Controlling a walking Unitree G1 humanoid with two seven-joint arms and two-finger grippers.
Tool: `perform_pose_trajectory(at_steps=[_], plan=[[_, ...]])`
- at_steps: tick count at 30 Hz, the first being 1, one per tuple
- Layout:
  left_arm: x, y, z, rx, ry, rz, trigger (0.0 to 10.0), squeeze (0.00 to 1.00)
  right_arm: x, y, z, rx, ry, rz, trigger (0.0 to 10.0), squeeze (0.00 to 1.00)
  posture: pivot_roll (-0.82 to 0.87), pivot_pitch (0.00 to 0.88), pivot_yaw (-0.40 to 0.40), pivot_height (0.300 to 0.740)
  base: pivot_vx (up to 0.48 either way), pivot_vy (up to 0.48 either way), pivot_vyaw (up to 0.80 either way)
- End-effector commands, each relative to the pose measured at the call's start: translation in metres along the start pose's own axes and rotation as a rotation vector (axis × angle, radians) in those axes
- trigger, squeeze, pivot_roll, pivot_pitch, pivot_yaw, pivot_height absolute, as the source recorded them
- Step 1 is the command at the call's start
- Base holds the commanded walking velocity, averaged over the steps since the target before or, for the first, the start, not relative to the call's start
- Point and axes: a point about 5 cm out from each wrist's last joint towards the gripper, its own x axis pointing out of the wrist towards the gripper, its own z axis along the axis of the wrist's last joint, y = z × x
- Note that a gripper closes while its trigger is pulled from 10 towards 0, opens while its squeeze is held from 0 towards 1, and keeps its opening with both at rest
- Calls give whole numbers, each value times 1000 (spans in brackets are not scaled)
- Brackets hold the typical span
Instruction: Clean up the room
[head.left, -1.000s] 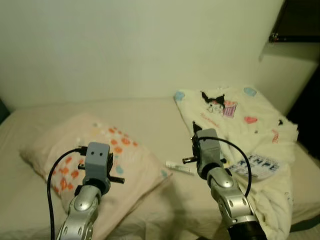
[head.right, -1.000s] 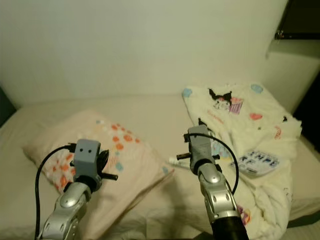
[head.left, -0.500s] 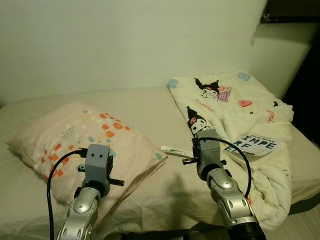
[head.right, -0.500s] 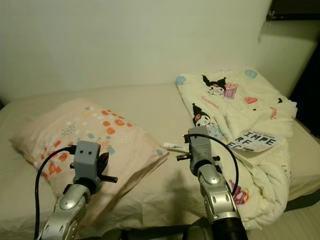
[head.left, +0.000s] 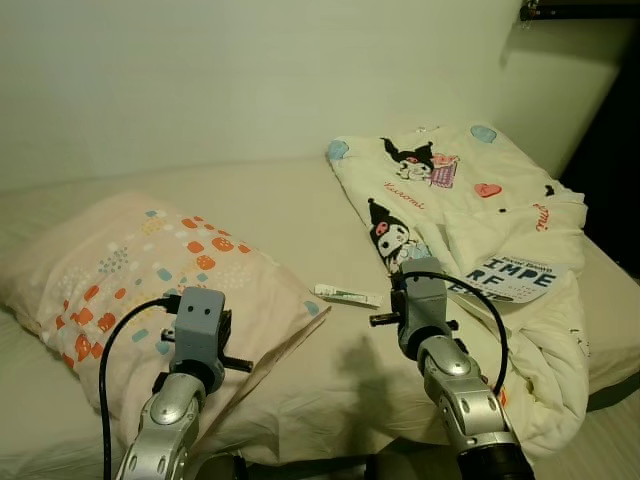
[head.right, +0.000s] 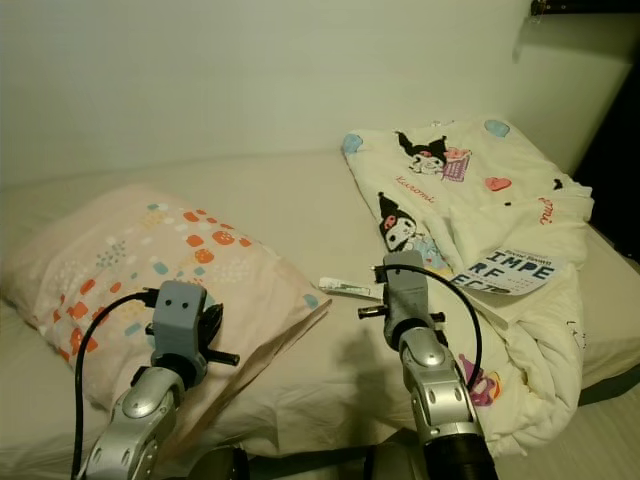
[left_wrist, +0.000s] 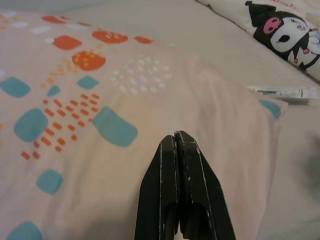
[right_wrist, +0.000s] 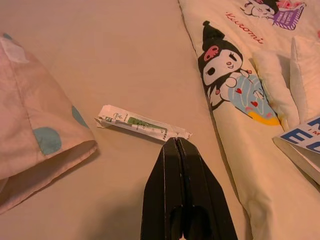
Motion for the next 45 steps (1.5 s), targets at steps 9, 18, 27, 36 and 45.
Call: perform_pose_trajectory(at_steps=[9,18,27,36,45], plan=[[-8,7,-5,58,33,-22,10000,0,20,-8,25,11,-30,-18,10000,0,-56,98,-16,587,0,0,0],[-21,14,-5,90,40,-49,10000,0,50,-24,44,-117,31,-3,10000,0,-27,163,-35,587,0,0,0],[-40,13,-3,140,37,-130,10000,0,60,-42,50,-189,105,11,10000,0,-5,209,-51,587,0,0,0],[-47,13,1,168,28,-153,10000,0,62,-49,46,-209,142,37,10000,0,4,251,-54,587,0,0,0],[-58,14,47,205,-114,-152,10000,0,66,-48,59,-203,58,85,10000,1000,79,336,-78,587,0,0,0]])
